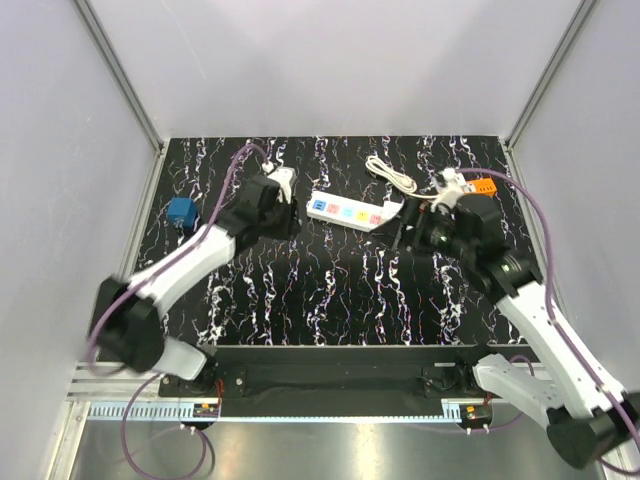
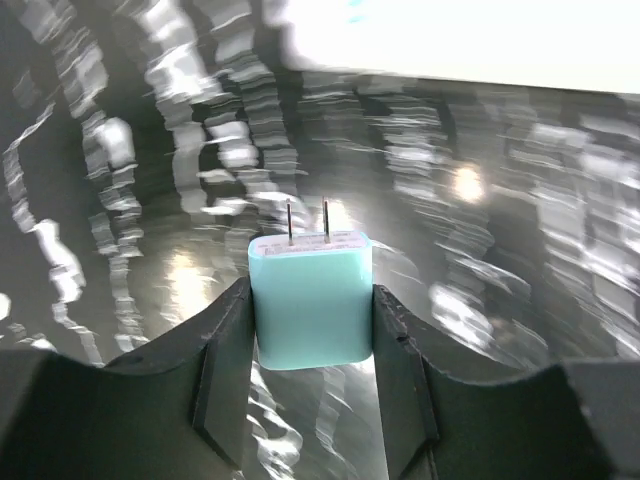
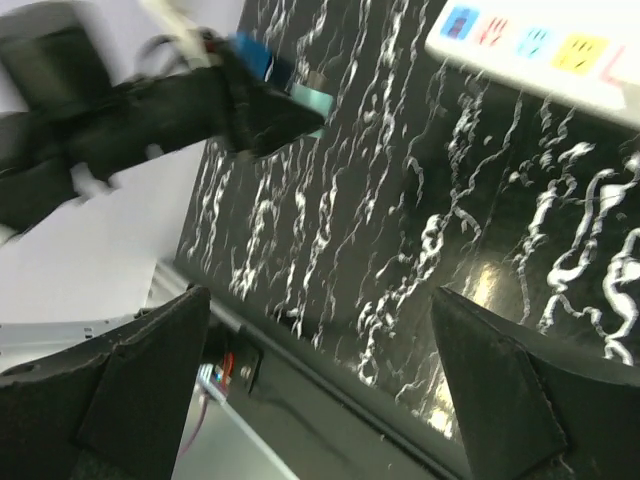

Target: Insert the plug

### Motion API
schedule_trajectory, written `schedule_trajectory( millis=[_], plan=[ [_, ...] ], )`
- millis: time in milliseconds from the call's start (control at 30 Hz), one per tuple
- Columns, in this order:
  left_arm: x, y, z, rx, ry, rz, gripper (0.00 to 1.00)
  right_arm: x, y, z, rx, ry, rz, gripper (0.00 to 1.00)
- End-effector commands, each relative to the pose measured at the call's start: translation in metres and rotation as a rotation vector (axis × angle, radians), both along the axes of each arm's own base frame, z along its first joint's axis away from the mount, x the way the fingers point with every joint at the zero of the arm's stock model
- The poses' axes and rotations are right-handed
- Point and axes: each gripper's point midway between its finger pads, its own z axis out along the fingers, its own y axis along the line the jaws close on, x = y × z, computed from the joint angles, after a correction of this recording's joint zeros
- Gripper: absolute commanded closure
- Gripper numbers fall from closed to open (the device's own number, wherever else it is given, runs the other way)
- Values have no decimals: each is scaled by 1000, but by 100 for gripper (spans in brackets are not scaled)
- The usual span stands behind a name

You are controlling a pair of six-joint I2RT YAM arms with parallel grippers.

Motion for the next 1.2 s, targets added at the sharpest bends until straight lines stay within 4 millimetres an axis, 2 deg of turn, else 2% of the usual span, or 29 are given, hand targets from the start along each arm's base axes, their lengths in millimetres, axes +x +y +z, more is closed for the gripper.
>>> schedule_trajectory(
  millis=[0,33,67,100,167,233,300,367,533,600,633,733,933,1067,1167],
  plan=[
    [-52,-52,78,-192,-195,-276,100,-10,32,32,47,-24,227,5],
    [-64,-59,85,-214,-208,-317,100,-8,37,33,57,-14,252,12],
    [-81,-68,87,-236,-205,-368,100,-1,43,32,62,8,271,15],
    [-93,-71,100,-273,-230,-403,100,0,47,34,70,13,287,18],
    [-120,-82,106,-320,-226,-494,100,0,60,41,115,21,358,24],
    [-132,-86,106,-321,-226,-536,100,-6,71,48,162,22,436,28],
    [-142,-89,105,-306,-243,-574,100,-13,86,42,176,74,501,28],
    [-148,-91,105,-292,-266,-599,100,-12,94,31,163,117,512,29],
    [-149,-93,102,-252,-290,-614,100,-18,109,10,135,179,540,29],
    [-149,-98,101,-235,-296,-625,100,-21,116,-4,104,210,554,30],
    [-149,-99,101,-229,-299,-628,100,-28,122,-19,64,265,565,30],
    [-152,-103,103,-222,-313,-647,100,-26,120,-45,-37,288,515,30],
    [-154,-103,102,-190,-337,-650,100,-23,118,-51,-59,292,502,31],
    [-153,-100,100,-172,-349,-636,100,-20,114,-55,-92,291,476,24],
    [-153,-99,100,-169,-353,-627,100,-20,114,-57,-101,289,477,25]
  ],
)
